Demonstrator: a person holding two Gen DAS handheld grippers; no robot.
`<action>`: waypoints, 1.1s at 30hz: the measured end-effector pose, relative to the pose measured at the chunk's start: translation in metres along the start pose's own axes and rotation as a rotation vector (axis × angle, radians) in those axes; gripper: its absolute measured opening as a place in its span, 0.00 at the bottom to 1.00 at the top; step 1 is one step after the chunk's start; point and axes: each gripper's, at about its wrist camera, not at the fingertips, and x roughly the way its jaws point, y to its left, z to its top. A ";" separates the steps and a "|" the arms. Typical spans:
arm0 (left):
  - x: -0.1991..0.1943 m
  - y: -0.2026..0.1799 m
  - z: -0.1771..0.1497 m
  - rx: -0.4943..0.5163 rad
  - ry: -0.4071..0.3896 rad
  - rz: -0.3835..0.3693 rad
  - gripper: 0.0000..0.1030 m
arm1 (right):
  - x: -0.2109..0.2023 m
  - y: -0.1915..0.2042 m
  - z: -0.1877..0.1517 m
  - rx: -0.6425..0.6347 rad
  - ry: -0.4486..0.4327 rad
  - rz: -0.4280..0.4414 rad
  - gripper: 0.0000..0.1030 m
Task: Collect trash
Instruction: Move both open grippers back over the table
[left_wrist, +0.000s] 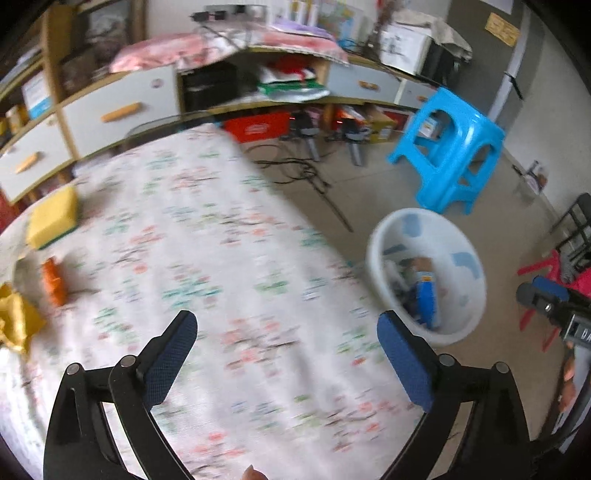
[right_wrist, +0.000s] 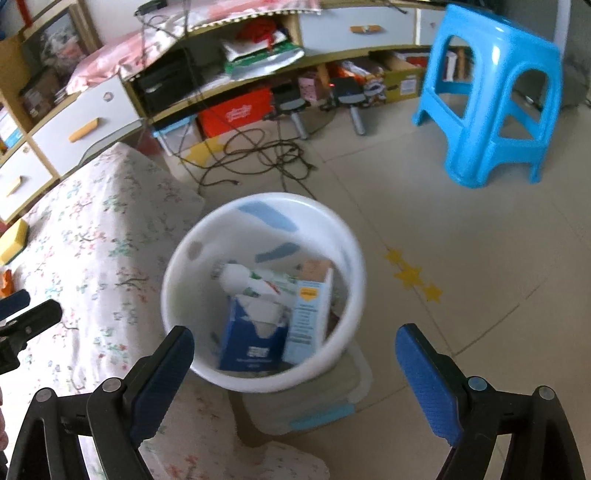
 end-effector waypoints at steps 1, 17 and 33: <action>-0.004 0.009 -0.003 -0.011 -0.006 0.014 1.00 | 0.001 0.006 0.001 -0.009 0.000 0.004 0.90; -0.050 0.152 -0.041 -0.147 -0.037 0.259 1.00 | 0.033 0.118 0.010 -0.180 0.028 0.057 0.90; -0.081 0.276 -0.064 -0.315 -0.051 0.342 1.00 | 0.076 0.241 0.015 -0.268 0.078 0.186 0.90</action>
